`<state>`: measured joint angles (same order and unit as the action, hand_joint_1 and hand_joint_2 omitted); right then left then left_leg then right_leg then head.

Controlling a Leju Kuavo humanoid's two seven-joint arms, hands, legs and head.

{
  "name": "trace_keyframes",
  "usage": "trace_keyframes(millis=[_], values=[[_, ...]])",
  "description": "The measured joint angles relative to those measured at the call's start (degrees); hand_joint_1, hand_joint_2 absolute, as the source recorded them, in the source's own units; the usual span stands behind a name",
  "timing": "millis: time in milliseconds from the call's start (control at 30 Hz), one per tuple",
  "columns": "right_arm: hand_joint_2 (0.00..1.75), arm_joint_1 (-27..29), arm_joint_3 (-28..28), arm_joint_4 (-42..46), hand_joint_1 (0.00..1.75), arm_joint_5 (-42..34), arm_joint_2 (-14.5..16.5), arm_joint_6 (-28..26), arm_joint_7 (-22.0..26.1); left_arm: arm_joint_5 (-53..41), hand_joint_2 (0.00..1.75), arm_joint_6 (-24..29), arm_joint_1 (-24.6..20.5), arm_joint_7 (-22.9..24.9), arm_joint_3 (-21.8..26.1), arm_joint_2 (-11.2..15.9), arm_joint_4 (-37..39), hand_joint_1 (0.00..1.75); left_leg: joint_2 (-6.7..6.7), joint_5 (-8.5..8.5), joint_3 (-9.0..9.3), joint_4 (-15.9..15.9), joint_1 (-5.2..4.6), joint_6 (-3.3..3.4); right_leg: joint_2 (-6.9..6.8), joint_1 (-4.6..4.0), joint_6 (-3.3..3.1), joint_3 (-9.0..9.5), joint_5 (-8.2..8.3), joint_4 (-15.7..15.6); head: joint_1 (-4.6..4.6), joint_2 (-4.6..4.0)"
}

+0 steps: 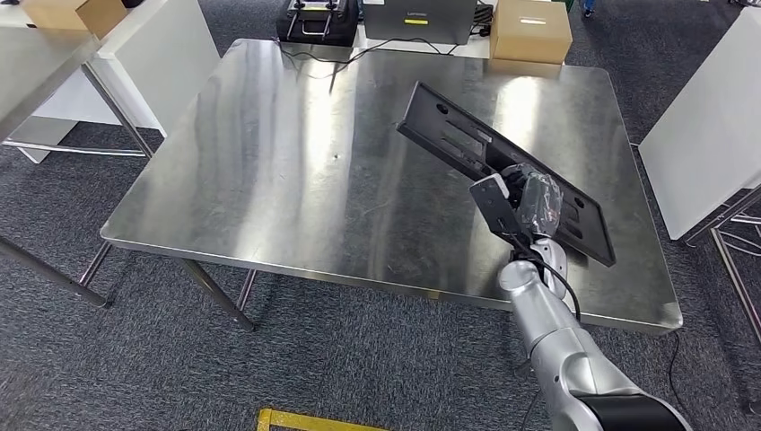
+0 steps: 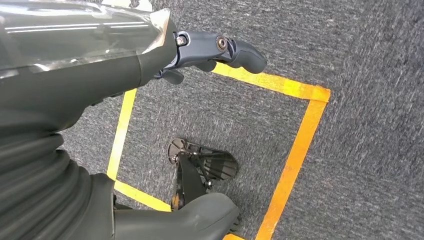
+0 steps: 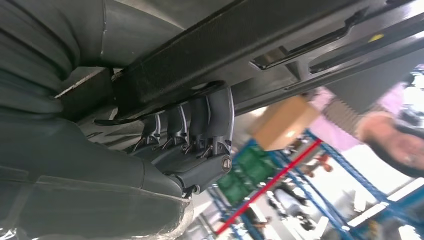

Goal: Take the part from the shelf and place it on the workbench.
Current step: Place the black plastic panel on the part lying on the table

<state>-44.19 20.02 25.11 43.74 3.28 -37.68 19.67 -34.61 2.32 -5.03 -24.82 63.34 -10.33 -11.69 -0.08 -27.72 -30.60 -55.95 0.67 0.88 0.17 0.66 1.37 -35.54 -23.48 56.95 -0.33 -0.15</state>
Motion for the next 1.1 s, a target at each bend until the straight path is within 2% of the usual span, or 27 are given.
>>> trace_keyframes(millis=[100,333,433,700,833,967,1100], values=[[1.75,-1.51,-0.69,-2.45,1.75,1.11,-0.83,3.31,-4.49,0.02,1.75,-0.09,0.01,0.14,0.00,0.15,0.00,0.00,0.00,0.00,0.19,-0.04,-0.14,0.00,-0.01,0.01,0.01,0.32,0.01,0.00,0.01,0.00],[1.75,-4.73,-0.90,-5.78,1.75,4.97,-1.29,18.67,-16.13,0.54,1.75,-0.74,0.01,0.41,0.37,0.50,0.00,0.00,-0.04,-0.01,0.33,-0.19,-0.49,0.04,-0.06,0.07,0.05,0.63,0.02,-0.03,0.01,0.00],[1.75,-5.29,-0.89,-6.33,1.75,5.52,-1.28,21.17,-17.62,0.57,1.75,-0.81,0.01,0.51,0.81,0.56,0.00,0.00,-0.05,-0.03,0.33,-0.24,-0.50,0.06,-0.06,0.08,0.06,0.69,0.03,-0.08,0.01,0.00],[1.75,-5.82,-0.88,-7.09,1.75,6.00,-1.21,22.88,-18.52,0.64,1.75,-0.81,0.01,0.60,1.02,0.65,0.00,0.00,-0.06,-0.11,0.34,-0.30,-0.50,0.18,-0.06,0.09,0.06,0.72,0.03,-0.09,0.01,0.00],[1.75,-5.82,-0.86,-7.24,0.00,6.28,-1.02,23.30,-19.15,0.74,1.75,-0.85,0.01,0.62,1.10,0.65,0.00,0.00,-0.06,-0.11,0.34,-0.30,-0.49,0.18,-0.06,0.09,0.06,0.72,0.03,-0.09,0.01,0.00],[0.00,-5.63,-0.89,-7.54,0.00,6.33,-0.70,23.51,-19.40,0.58,1.75,-1.38,0.00,0.67,1.16,0.65,0.00,0.00,-0.06,-0.11,0.34,-0.30,-0.49,0.18,-0.06,0.09,0.06,0.71,0.03,-0.09,0.00,0.00],[0.00,-5.62,-1.01,-7.83,0.00,6.53,-0.64,24.23,-19.56,0.49,1.75,-1.69,0.00,1.00,1.22,0.65,0.00,0.00,-0.04,-0.11,0.34,-0.30,-0.49,0.18,-0.05,0.09,0.06,0.70,0.03,-0.09,0.01,0.00]])
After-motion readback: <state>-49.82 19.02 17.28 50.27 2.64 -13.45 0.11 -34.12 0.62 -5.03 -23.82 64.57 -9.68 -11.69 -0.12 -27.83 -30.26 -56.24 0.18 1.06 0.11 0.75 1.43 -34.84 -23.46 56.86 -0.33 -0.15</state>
